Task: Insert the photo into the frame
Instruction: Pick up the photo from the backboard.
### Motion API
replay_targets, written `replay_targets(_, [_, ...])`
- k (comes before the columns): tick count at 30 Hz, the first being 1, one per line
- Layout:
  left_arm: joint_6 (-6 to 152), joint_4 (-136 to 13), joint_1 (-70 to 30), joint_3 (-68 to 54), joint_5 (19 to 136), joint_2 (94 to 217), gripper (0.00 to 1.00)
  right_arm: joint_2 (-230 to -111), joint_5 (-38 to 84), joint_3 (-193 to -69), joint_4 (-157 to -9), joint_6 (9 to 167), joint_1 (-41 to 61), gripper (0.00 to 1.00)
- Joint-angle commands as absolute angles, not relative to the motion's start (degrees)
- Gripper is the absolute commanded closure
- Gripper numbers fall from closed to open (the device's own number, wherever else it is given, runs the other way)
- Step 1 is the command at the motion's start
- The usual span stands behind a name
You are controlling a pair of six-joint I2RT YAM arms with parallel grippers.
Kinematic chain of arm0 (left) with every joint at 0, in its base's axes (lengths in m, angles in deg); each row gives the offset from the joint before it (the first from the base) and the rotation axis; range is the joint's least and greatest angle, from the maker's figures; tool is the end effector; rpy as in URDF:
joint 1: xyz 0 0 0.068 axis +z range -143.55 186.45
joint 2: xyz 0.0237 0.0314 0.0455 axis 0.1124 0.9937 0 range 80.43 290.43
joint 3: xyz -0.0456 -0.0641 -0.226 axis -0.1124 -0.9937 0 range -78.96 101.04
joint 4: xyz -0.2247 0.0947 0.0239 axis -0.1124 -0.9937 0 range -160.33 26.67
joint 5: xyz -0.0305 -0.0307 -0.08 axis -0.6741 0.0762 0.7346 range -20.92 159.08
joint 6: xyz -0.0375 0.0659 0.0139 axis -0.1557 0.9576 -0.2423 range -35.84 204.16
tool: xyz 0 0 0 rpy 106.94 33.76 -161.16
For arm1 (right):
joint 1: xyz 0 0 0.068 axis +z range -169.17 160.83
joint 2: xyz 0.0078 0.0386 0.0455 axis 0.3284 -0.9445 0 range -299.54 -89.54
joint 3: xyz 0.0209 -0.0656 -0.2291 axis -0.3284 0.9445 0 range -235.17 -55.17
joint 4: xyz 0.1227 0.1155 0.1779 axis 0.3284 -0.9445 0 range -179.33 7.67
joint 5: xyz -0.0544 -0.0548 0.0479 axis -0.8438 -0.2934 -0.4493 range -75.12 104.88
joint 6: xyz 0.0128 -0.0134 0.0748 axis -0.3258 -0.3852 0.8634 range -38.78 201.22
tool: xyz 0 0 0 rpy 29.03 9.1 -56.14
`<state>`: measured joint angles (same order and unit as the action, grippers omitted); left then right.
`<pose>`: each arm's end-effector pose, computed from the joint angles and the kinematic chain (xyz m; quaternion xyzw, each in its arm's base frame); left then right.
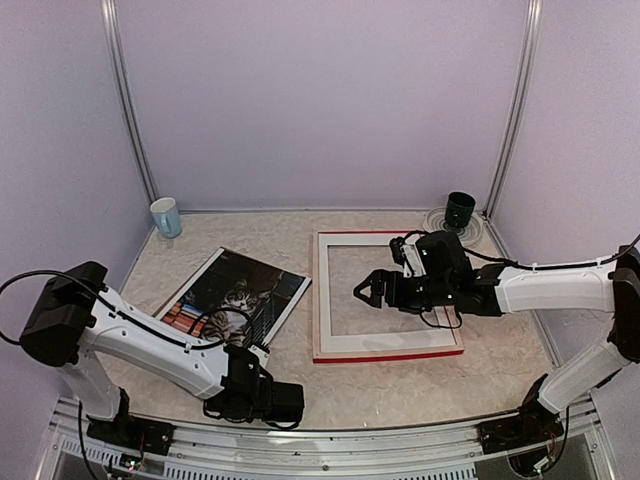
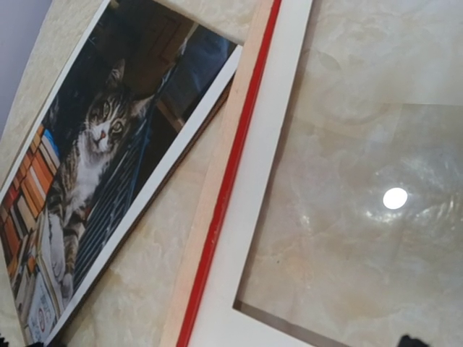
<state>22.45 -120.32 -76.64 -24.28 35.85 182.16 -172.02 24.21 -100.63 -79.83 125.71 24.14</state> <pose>0.0638 -0.2282 0.0873 0.2108 0.9281 0.1974 0.2351 0.2270 0.2286 0.1730 -0.0288 0.8825 0.3735 0.2844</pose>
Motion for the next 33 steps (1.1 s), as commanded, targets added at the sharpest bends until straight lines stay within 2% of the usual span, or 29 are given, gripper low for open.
replay_targets(1, [20.7, -123.3, -77.1, -21.4, 33.0, 181.3, 0.93, -170.2, 24.0, -100.2, -79.2, 125.7, 23.6, 0.01])
replay_targets(6, [20.6, -124.2, -77.2, -19.7, 32.1, 179.6, 0.94, -169.5, 23.2, -100.3, -80.1, 125.2, 23.6, 0.01])
replay_targets(11, [19.4, -125.2, -77.1, -18.1, 30.9, 176.7, 1.00, -168.8, 22.6, -100.6, -80.8, 125.0, 23.6, 0.01])
replay_targets(20, [19.0, -125.9, -75.9, -14.3, 29.0, 171.8, 1.00, -167.4, 21.4, -101.3, -82.0, 123.9, 23.6, 0.01])
replay_targets(33, [27.6, -118.0, -72.4, -6.5, 27.8, 164.7, 1.00, -166.2, 18.9, -102.9, -85.4, 121.8, 23.6, 0.01])
